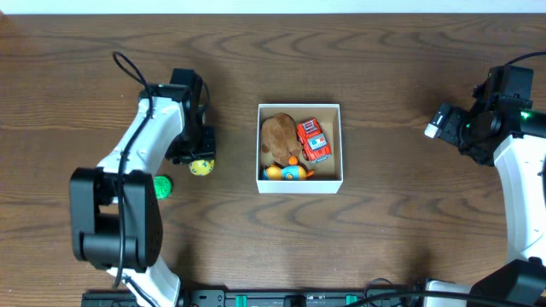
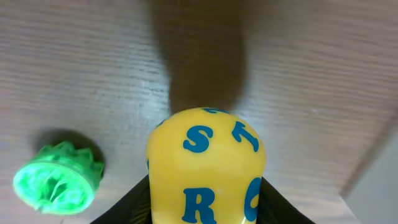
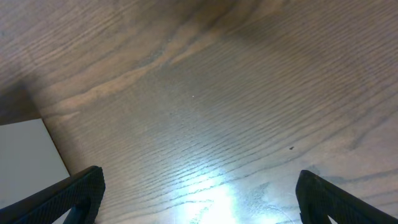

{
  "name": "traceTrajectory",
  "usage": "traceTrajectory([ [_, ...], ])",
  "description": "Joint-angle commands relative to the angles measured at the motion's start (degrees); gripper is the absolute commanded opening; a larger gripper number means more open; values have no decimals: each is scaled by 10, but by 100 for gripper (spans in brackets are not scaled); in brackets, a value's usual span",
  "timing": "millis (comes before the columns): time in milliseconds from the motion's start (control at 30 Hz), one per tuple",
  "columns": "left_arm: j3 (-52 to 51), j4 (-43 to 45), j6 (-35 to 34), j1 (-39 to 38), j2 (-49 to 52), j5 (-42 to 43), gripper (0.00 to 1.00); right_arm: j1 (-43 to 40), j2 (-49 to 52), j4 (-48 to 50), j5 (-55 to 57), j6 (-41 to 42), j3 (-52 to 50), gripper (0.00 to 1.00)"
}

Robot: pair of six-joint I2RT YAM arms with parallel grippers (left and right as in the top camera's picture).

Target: Pack container

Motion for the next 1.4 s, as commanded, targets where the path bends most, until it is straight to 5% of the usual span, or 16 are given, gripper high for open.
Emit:
traceTrajectory([
  [0,60,-20,4,-35,-70,-2,29,-1,5,0,-4,-7,-4,99],
  [200,83,26,4,-148,-158,-2,27,-1,5,0,-4,-7,-4,99],
  [400,74,58,4,-260,-144,-3,27,-1,5,-1,-4,-7,-4,99],
  [800,57,22,3,-287,-31,-9,28,-1,5,-8,-4,-7,-4,99],
  [900,57,21,4,-287,-24,-9,80,-1,5,-7,-4,-7,-4,99],
  [967,59,25,4,-287,-27,-9,100,-1,5,-8,-4,-7,-4,99],
  [1367,111,-24,-25,-272,-147,-112,98,-1,5,-11,-4,-14,-4,99],
])
